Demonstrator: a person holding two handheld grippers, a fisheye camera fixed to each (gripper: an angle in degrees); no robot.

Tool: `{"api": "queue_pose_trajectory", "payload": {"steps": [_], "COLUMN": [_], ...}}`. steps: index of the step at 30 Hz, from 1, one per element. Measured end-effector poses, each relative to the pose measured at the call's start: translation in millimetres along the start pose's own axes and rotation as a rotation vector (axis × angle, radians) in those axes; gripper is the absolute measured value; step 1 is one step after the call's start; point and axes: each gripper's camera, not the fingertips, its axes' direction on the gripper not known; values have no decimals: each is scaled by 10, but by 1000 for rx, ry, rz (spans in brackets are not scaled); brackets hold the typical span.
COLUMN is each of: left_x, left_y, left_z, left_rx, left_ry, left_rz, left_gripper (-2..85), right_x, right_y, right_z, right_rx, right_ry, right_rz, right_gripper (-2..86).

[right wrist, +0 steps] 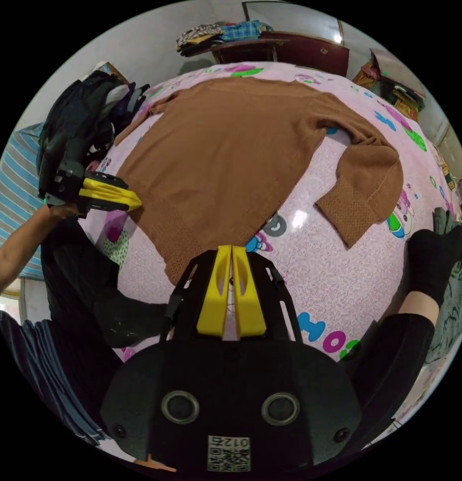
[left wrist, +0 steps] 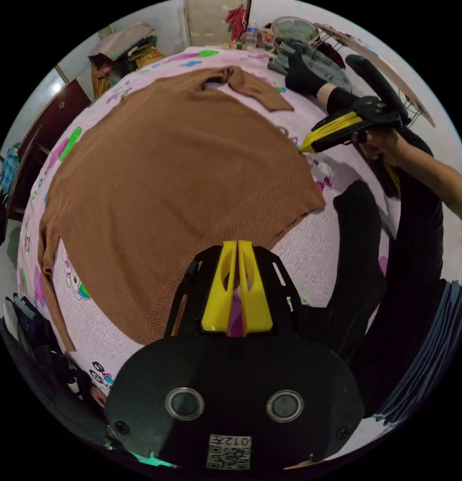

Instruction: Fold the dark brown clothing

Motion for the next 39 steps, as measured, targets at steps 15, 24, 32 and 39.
{"api": "queue_pose_trajectory", "payload": {"steps": [15, 24, 32, 39], "left_x": [600, 231, 60, 29], "left_y": [-809, -951, -1328, -1313], "left_z": [349, 67, 299, 227], "left_rx": [69, 178, 128, 160], "left_ry": [61, 87, 58, 61], "left_rz": [-52, -108, -222, -167], "left_gripper": [9, 10, 8, 7], "right_x": [626, 984, 1318, 1479], "right_y": [-735, -1119, -1653, -1733], "right_z": [-161, -580, -522, -745], "right_rx": [28, 157, 130, 118], "right_ry": [8, -35, -6, -14], "right_rz": [39, 102, 145, 139], "right_gripper": [-10, -9, -9, -9]}}
